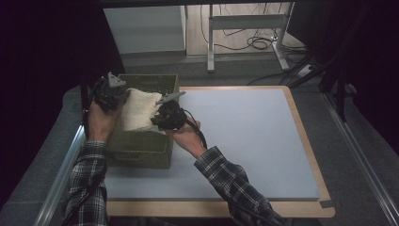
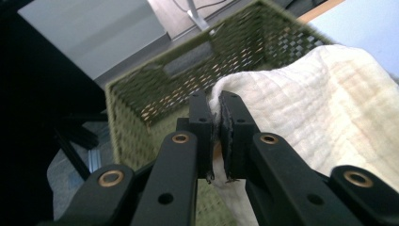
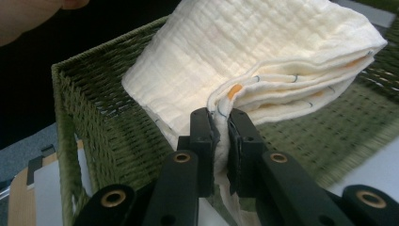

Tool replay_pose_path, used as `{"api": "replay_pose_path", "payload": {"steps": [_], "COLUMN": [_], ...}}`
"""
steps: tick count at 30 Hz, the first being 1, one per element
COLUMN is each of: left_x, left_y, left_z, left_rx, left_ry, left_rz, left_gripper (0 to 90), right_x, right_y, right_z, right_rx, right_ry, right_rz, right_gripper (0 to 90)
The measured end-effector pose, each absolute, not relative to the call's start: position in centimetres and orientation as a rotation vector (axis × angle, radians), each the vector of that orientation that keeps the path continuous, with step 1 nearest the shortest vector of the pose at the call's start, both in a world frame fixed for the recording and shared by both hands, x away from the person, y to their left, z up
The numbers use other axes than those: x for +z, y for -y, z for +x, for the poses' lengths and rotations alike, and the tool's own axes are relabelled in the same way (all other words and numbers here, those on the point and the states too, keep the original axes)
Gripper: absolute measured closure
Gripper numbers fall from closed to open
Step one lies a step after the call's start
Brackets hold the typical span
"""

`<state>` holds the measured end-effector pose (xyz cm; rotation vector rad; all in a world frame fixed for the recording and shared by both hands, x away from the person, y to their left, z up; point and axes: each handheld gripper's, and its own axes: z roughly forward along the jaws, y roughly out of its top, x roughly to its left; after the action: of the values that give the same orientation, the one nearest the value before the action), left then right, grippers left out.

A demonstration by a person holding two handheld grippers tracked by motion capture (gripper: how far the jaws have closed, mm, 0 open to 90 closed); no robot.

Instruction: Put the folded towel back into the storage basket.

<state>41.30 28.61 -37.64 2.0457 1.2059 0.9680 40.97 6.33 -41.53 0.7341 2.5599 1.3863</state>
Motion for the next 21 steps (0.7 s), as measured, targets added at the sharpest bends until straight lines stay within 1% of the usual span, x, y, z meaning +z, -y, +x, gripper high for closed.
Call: {"api": "replay_pose_path", "payload": {"steps": [10,14,21], "left_x": [-39.2,-40.1,-41.7], "left_y": [-31.8,-31.6,-30.6], "left_z": [41.0,41.6,42.9], "left_rx": [0.955,0.948,0.915], "left_ry": [-1.276,-1.278,-1.265], "left_rz": [2.045,2.075,2.120], "left_gripper": [84.3,84.2,84.1], "right_x": [-42.6,-43.0,-43.7], "right_y": [-10.9,-11.7,-11.6], "right_z": [40.9,41.1,41.8], "right_rx": [1.315,1.252,1.174], "right_ry": [-2.624,-2.642,-2.660], "right_rz": [0.694,0.696,0.731], "right_gripper": [81.7,81.6,81.3]}}
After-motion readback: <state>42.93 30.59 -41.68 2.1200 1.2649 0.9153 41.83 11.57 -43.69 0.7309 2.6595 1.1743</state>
